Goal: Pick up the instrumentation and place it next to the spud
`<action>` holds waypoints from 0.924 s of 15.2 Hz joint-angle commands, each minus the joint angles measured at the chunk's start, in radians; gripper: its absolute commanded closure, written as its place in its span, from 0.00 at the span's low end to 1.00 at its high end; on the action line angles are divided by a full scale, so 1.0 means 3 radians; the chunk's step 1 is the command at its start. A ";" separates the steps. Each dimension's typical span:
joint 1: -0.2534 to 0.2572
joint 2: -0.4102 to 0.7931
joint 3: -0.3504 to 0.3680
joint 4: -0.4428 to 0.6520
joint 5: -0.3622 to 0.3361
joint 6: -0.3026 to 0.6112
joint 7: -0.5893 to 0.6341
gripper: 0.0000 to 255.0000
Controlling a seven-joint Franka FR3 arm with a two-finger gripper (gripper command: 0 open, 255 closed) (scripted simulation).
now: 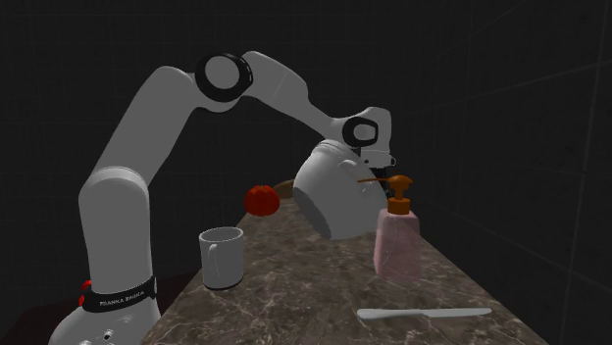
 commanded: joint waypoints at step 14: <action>0.0003 0.0387 0.0200 0.0697 0.0210 -0.0413 -0.0016 0.00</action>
